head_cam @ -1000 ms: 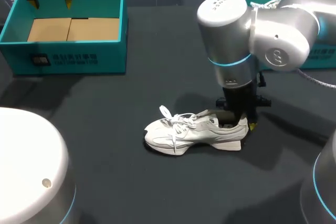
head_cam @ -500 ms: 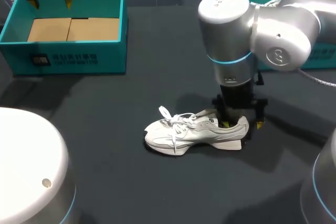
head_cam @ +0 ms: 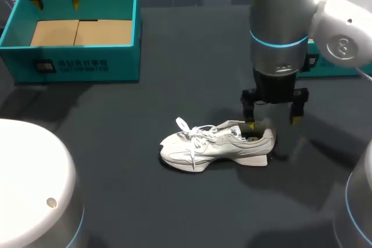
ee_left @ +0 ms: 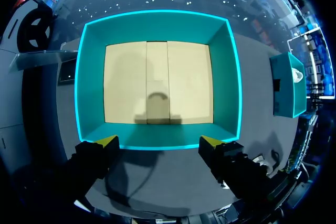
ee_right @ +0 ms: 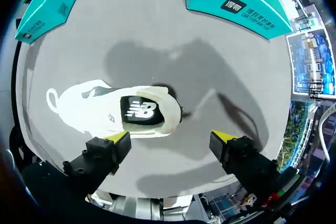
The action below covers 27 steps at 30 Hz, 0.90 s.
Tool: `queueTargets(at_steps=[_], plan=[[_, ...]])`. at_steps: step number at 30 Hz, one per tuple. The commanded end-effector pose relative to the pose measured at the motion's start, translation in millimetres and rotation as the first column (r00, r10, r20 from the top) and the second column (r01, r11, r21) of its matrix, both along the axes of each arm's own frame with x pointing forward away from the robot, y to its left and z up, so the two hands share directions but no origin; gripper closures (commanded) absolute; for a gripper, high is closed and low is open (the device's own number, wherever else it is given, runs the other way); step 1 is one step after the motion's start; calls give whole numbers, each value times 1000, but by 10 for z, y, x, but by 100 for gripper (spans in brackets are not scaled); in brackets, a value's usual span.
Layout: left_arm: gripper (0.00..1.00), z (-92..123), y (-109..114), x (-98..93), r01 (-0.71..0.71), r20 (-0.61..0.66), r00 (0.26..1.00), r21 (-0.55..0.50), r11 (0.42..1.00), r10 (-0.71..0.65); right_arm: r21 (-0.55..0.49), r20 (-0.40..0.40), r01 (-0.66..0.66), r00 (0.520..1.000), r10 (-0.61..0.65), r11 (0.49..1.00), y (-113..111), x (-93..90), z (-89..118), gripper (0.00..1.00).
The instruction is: Take the shoe out of the shoebox, open the shoe tongue, remove and reinsert the insole, then place the shoe into the shoebox
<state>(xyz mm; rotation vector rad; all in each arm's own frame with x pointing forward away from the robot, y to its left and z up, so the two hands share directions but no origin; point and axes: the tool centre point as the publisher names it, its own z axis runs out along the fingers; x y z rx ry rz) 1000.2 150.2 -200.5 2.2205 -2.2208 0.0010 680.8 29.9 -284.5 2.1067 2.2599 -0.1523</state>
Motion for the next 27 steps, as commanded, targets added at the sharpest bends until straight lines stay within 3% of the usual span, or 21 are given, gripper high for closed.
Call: queueTargets(at_steps=[1, 8, 9, 12, 14, 16, 18, 27], plan=[[0, 4, -1, -2, 0, 0, 1000, 1, 1000, 0, 281, 36, -235, 972, 234, 930, -278, -84, 121, 0], [0, 4, -1, -2, 0, 0, 1000, 1, 1000, 0, 281, 36, -235, 972, 234, 930, -278, -84, 121, 0], [0, 4, -1, -2, 0, 0, 1000, 1, 1000, 0, 355, 83, -291, 956, 281, 888, -310, -90, 140, 0], [0, 4, -1, -2, 0, 0, 1000, 1, 1000, 0, 446, 250, -439, 898, 362, 780, -472, -89, 148, 0], [0, 4, -1, -2, 0, 0, 1000, 1, 1000, 0, 506, 354, -536, 843, 404, 675, -562, -82, 123, 0], [0, 4, -1, -2, 0, 0, 1000, 1, 1000, 0, 527, 419, -576, 815, 399, 624, -670, -43, 75, 0], [0, 4, -1, -2, 0, 0, 1000, 1, 1000, 0, 551, 482, -651, 759, 437, 523, -751, -44, 24, 0], [0, 4, -1, -2, 0, 0, 1000, 1, 1000, 0, 551, 482, -651, 759, 437, 523, -751, -44, 24, 0]])
